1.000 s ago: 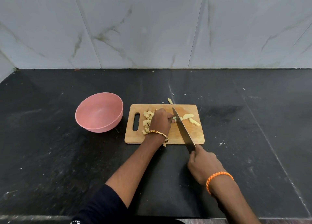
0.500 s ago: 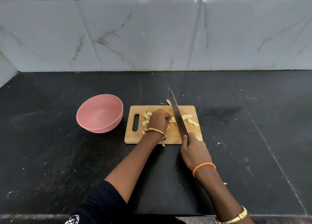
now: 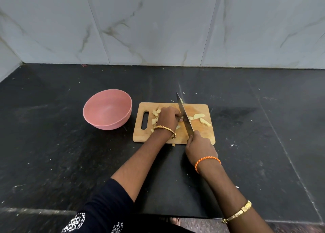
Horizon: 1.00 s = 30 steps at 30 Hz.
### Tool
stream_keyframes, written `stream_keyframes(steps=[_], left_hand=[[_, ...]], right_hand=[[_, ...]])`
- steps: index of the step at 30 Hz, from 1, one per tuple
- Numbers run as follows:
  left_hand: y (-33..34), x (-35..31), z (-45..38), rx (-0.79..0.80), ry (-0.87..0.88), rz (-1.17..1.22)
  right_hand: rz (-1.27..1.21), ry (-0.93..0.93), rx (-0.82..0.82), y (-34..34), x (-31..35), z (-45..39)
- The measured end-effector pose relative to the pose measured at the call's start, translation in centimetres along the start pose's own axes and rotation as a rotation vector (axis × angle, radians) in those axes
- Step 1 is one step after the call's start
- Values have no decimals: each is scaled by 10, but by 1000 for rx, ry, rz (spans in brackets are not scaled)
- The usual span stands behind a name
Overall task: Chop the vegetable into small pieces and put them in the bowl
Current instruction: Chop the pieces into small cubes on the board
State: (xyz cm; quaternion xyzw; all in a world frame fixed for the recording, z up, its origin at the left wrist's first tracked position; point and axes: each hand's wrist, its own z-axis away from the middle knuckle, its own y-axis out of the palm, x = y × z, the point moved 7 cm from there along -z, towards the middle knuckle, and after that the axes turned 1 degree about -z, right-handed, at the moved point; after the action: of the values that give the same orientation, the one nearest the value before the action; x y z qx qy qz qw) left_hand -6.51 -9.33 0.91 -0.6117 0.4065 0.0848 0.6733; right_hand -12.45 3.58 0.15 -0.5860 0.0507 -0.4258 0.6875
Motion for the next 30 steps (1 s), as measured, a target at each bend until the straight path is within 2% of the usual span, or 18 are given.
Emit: stream_keyframes(steps=[8, 12, 16, 19, 23, 28, 30], left_hand=[[1, 2, 1, -31, -17, -13], [-1, 4, -6, 0, -24, -119], [3, -16, -11, 63, 108, -231], [21, -39, -13, 129, 193, -334], [49, -49, -20, 225, 220, -445], [53, -50, -33, 280, 165, -442], [52, -48, -35, 293, 145, -372]], right_hand=[[89, 24, 128, -6, -9, 21], [-131, 22, 25, -18, -41, 43], [-325, 46, -87, -29, -59, 39], [-385, 99, -113, -31, -71, 25], [-428, 112, -138, -33, -84, 18], [-463, 118, -154, -32, -93, 22], [-497, 113, -153, -30, -95, 23]])
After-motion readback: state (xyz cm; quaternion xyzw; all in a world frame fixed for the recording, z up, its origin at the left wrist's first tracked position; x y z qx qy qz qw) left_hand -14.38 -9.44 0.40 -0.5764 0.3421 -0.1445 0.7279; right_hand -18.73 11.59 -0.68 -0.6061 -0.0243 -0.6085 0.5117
